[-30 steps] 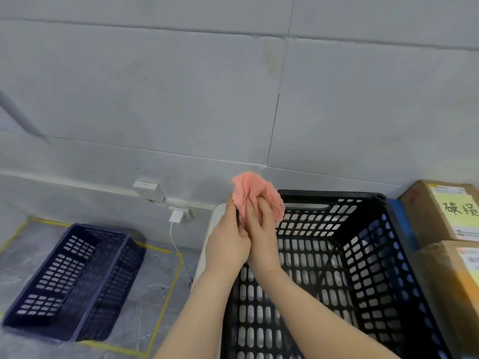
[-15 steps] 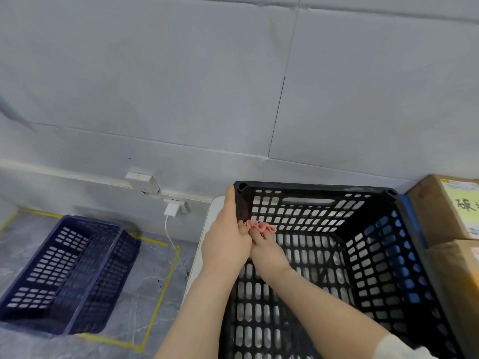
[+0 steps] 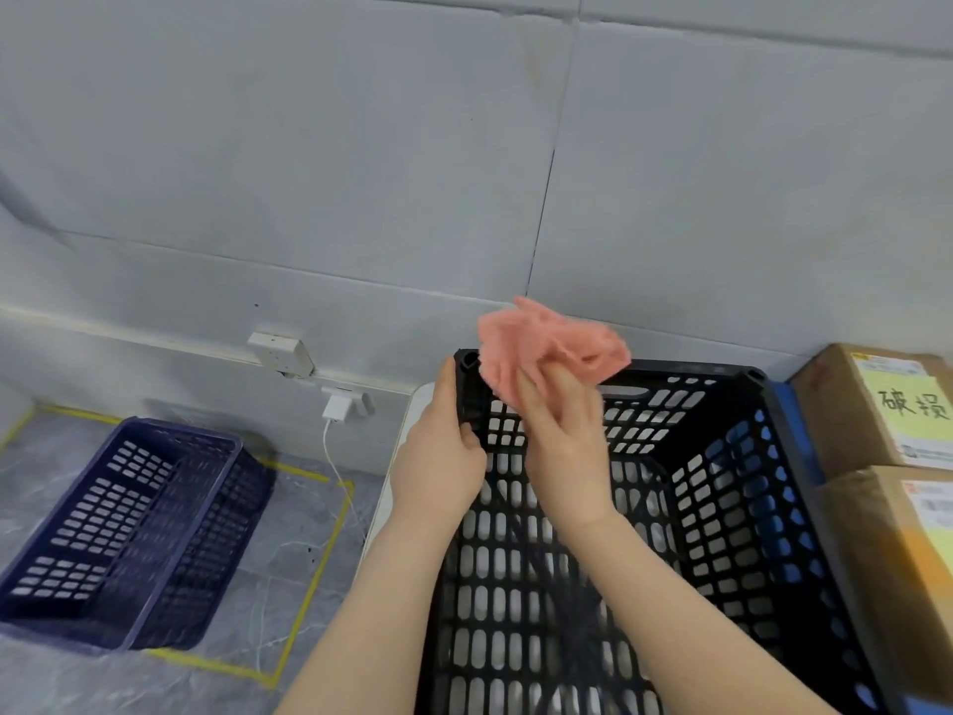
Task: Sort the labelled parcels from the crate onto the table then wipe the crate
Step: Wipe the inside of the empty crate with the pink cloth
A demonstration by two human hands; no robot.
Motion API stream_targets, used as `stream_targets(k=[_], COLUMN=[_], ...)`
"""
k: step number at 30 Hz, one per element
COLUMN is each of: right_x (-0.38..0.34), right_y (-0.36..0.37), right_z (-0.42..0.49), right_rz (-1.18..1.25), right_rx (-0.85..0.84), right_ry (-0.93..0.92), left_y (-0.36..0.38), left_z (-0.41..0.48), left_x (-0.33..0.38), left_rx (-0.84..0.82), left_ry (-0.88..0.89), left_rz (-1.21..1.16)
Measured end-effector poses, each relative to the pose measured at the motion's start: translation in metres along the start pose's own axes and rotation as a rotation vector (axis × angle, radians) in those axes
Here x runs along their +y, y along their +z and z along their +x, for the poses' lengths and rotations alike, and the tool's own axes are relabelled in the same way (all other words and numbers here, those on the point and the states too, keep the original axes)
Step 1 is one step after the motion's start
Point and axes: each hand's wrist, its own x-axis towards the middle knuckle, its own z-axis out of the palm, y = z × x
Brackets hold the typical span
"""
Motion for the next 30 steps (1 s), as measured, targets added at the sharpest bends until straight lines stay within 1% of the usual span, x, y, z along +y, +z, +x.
stream_targets(k=[1, 2, 3, 5, 7, 8, 10, 13, 14, 15, 16, 17, 19, 20, 21, 22, 23, 24, 26, 27, 29, 30], right_x=[0.002, 0.009, 0.02, 0.04, 0.049, 0.053, 0.052, 0.037, 0.032, 0.028, 0.024, 0.018, 0.001, -0.009, -0.015, -0.018, -0.017, -0.011, 0.008, 0.017, 0.037, 0.045], right_y=[0.008, 0.018, 0.03, 0.05, 0.061, 0.065, 0.071, 0.069, 0.064, 0.055, 0.044, 0.029, -0.007, -0.025, -0.038, -0.045, -0.045, -0.039, -0.016, -0.004, 0.014, 0.017], right_z=[0.0, -0.006, -0.012, -0.028, -0.046, -0.049, -0.048, -0.035, -0.035, -0.035, -0.037, -0.04, -0.042, -0.038, -0.031, -0.021, -0.011, -0.002, 0.003, -0.002, -0.016, -0.02], right_rz=[-0.057, -0.15, -0.209, -0.207, -0.222, -0.262, -0.328, -0.357, -0.334, -0.277, -0.217, -0.14, 0.022, 0.066, 0.07, 0.066, 0.055, 0.044, -0.035, -0.104, -0.2, -0.225], right_rx=[-0.002, -0.061, -0.122, -0.299, -0.551, -0.724, -0.921, -0.978, -0.969, -0.917, -0.824, -0.665, -0.253, -0.052, 0.115, 0.227, 0.273, 0.255, 0.122, 0.042, -0.08, -0.093], right_ry=[-0.038, -0.112, -0.18, -0.195, -0.156, -0.128, -0.077, 0.011, 0.029, 0.037, 0.043, 0.056, 0.115, 0.124, 0.121, 0.108, 0.102, 0.11, 0.112, 0.081, -0.045, -0.102], left_y=[0.0, 0.001, 0.001, 0.002, 0.003, 0.003, 0.004, 0.004, 0.004, 0.004, 0.004, 0.003, 0.001, 0.0, 0.0, -0.001, -0.001, -0.001, 0.0, 0.0, 0.002, 0.003], left_z=[0.001, 0.001, 0.001, 0.004, 0.005, 0.005, 0.005, 0.007, 0.006, 0.005, 0.004, 0.003, 0.002, 0.0, -0.001, -0.002, -0.002, -0.003, -0.002, -0.001, 0.003, 0.004], left_x=[0.0, -0.001, -0.002, -0.005, -0.006, -0.007, -0.008, -0.009, -0.008, -0.008, -0.007, -0.006, -0.004, -0.002, -0.001, 0.0, 0.0, 0.001, 0.001, 0.0, -0.005, -0.007], left_rx=[-0.001, -0.002, 0.0, 0.001, -0.005, 0.0, 0.014, 0.018, 0.016, 0.015, 0.014, 0.012, 0.003, -0.004, -0.005, -0.001, 0.003, 0.007, 0.011, 0.013, 0.016, 0.018], left_ry=[0.006, 0.006, 0.002, -0.008, -0.011, -0.01, -0.004, -0.017, -0.021, -0.024, -0.024, -0.02, -0.005, 0.001, 0.007, 0.009, 0.013, 0.022, 0.034, 0.032, 0.019, 0.011], left_rz=[-0.002, -0.001, -0.003, -0.015, -0.011, -0.006, 0.011, 0.026, 0.021, 0.01, -0.002, -0.015, -0.033, -0.04, -0.045, -0.046, -0.043, -0.043, -0.042, -0.034, -0.021, -0.016])
